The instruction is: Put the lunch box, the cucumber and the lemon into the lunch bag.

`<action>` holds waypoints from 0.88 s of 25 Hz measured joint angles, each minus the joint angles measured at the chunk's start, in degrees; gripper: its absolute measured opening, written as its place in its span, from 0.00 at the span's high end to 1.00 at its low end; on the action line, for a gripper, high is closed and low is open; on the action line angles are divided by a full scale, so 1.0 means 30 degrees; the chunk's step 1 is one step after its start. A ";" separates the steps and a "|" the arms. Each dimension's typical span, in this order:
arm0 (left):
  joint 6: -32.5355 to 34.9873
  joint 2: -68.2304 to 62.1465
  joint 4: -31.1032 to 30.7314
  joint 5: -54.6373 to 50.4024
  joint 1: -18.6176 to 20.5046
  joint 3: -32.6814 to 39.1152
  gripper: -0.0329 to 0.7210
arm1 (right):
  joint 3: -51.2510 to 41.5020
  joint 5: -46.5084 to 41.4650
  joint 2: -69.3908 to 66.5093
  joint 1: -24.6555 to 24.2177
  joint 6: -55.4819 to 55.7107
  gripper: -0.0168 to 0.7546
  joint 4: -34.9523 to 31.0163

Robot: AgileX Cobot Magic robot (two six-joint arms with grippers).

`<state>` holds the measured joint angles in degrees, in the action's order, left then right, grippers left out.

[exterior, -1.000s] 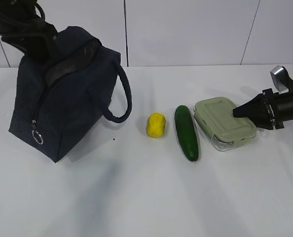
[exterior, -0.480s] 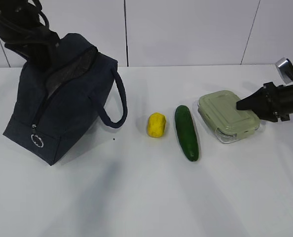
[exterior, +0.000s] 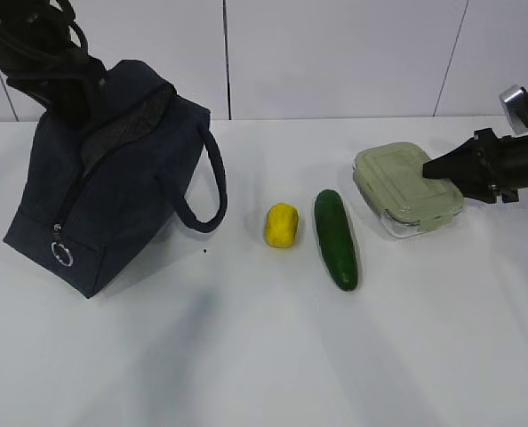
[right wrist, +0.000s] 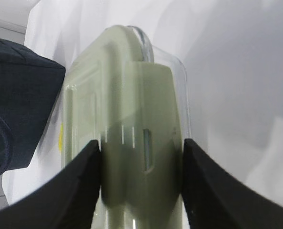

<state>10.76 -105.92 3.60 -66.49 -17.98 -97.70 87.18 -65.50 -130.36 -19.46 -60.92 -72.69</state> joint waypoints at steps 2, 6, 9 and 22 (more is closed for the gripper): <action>0.0000 0.0000 0.0000 0.0000 0.0000 0.0000 0.95 | -0.0014 0.0000 0.0194 0.0384 0.0000 0.48 -0.0100; 0.0000 0.0000 -0.0008 0.0000 0.0000 0.0000 0.95 | -0.0014 0.0000 0.0739 0.1235 0.0000 0.48 -0.0407; 0.0000 0.0000 -0.0045 -0.0016 0.0000 0.0000 0.95 | 0.0219 -0.0034 0.1174 0.1717 0.0199 0.48 -0.0413; 0.0000 0.0000 -0.0042 -0.0199 0.0000 0.0000 0.95 | 0.1327 -0.0138 0.2186 0.4162 0.0943 0.48 -0.1271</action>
<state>10.76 -105.92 3.47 -67.08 -17.98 -97.70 91.16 -65.92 -123.80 -6.97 -58.10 -76.50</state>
